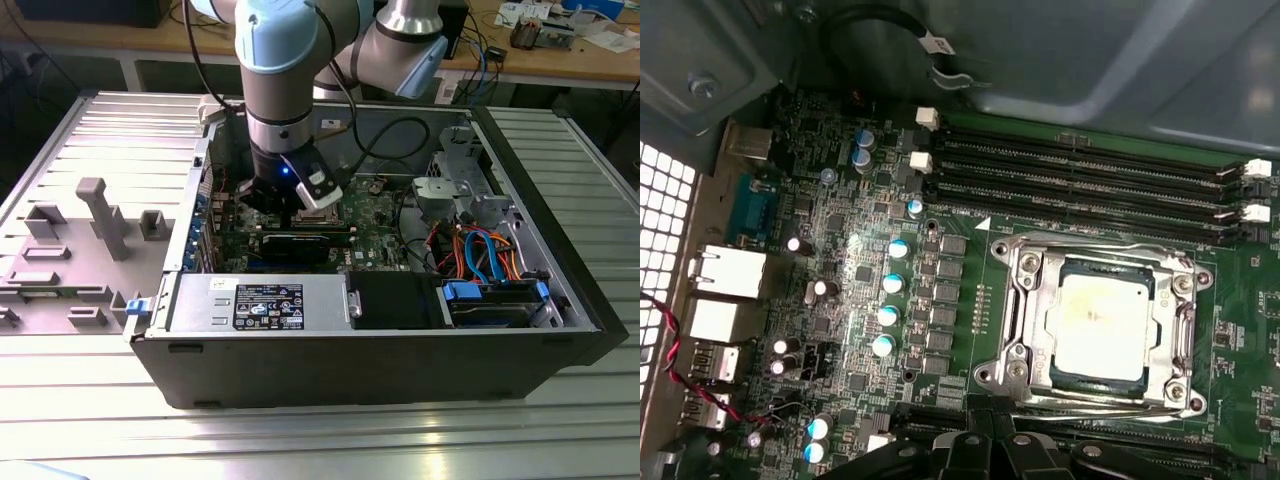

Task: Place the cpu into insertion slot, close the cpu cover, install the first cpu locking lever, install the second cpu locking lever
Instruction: 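Install the second cpu locking lever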

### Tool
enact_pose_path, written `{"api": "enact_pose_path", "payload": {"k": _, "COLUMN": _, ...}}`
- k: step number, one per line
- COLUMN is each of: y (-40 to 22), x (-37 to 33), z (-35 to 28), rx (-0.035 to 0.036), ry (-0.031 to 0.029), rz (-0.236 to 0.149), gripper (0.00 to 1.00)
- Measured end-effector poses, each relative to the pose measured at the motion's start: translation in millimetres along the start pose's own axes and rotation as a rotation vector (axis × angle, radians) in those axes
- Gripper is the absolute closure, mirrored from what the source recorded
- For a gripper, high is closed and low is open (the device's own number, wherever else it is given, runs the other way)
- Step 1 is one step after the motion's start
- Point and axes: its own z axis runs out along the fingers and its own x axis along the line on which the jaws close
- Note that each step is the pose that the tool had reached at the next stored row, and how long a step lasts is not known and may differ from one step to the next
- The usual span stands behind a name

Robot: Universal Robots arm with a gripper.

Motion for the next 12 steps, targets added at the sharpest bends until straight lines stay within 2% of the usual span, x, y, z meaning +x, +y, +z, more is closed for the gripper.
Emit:
{"api": "enact_pose_path", "payload": {"k": 1, "y": -0.1, "x": 0.0, "z": 0.2, "rx": -0.0077, "ry": -0.0012, "rz": 0.000, "gripper": 0.89}}
{"api": "enact_pose_path", "payload": {"k": 2, "y": -0.3, "x": 0.1, "z": 0.8, "rx": -0.0096, "ry": -0.0016, "rz": 0.000, "gripper": 0.89}}
{"api": "enact_pose_path", "payload": {"k": 7, "y": -1.4, "x": 0.5, "z": 5.1, "rx": -0.0099, "ry": -0.0013, "rz": 0.000, "gripper": 0.89}}
{"api": "enact_pose_path", "payload": {"k": 12, "y": -1.1, "x": 1.5, "z": 5.3, "rx": -0.0154, "ry": -0.0041, "rz": -0.001, "gripper": 0.89}}
